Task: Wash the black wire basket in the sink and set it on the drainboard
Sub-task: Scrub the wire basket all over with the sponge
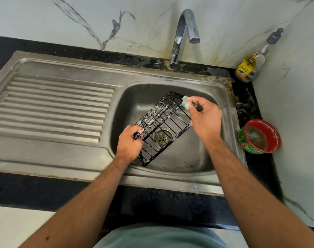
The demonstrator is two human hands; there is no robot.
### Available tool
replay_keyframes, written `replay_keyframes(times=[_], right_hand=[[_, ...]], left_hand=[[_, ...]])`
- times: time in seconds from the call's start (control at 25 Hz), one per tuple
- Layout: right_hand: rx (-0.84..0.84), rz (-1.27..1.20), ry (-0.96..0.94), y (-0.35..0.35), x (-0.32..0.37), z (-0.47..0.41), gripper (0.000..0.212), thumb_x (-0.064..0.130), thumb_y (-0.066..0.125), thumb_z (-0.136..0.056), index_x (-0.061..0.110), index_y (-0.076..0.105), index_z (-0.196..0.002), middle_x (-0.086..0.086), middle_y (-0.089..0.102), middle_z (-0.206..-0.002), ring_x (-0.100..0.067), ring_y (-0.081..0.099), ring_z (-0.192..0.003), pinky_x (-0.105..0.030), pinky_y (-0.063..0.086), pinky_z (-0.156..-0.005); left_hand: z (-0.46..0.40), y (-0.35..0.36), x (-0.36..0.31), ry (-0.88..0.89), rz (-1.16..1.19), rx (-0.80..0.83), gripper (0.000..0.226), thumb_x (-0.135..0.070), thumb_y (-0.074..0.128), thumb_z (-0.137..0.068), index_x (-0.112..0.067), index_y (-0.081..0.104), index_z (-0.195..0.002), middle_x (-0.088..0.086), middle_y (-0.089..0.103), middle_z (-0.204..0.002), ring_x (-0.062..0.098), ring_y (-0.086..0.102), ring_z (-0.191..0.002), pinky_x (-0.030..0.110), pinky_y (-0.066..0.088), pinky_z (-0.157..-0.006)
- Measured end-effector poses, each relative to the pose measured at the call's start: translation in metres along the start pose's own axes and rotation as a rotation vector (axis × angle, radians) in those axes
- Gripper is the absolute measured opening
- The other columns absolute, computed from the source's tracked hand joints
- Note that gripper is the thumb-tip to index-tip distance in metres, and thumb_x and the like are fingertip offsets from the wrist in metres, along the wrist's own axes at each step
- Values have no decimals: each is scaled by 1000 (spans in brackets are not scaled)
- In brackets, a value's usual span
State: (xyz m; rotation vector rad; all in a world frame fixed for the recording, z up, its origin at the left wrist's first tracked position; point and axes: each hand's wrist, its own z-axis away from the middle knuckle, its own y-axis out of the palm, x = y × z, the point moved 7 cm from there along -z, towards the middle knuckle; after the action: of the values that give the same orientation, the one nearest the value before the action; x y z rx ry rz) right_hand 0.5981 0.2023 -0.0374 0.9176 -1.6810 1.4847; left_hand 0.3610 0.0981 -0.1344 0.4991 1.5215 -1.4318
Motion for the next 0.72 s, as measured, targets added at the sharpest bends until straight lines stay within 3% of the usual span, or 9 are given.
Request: replay_keyframes(times=[0.12, 0.24, 0.44, 0.6, 0.72], right_hand=[[17, 88, -30, -7, -3, 2, 18, 23, 68, -93, 32, 74, -108, 20, 73, -96, -3, 65, -66, -22, 55, -65], [25, 82, -144, -19, -15, 17, 22, 4, 66, -92, 20, 77, -103, 17, 71, -102, 17, 61, -80, -2, 43, -75], [-49, 135, -176, -22, -12, 23, 23, 3, 64, -92, 22, 76, -100, 20, 69, -103, 18, 61, -88, -5, 47, -82], [120, 113, -98, -11, 1, 14, 24, 13, 62, -97, 35, 70, -101, 34, 66, -95, -1, 66, -66, -13, 52, -67], [135, 88, -21, -13, -8, 15, 22, 12, 62, -95, 33, 69, -97, 26, 70, -92, 3, 60, -59, -15, 47, -60]], left_hand=[[1, -1, -1, 12, 13, -20, 42, 17, 58, -75, -23, 62, -86, 1, 57, -100, 4, 52, -85, 0, 33, -64], [1, -3, -1, 10, 29, -38, 43, 19, 57, -73, -22, 61, -86, 4, 57, -100, 1, 51, -85, -1, 32, -63], [3, 3, -8, 61, -39, 44, 42, 20, 58, -71, -18, 60, -88, 0, 47, -93, 4, 48, -77, 4, 35, -58], [7, 3, -13, 76, -60, 61, 47, 20, 54, -70, -26, 52, -77, -1, 43, -90, 6, 45, -78, 4, 35, -60], [3, 10, -8, 68, -105, 108, 46, 20, 53, -69, -25, 52, -80, -5, 41, -88, 13, 45, -82, 7, 33, -62]])
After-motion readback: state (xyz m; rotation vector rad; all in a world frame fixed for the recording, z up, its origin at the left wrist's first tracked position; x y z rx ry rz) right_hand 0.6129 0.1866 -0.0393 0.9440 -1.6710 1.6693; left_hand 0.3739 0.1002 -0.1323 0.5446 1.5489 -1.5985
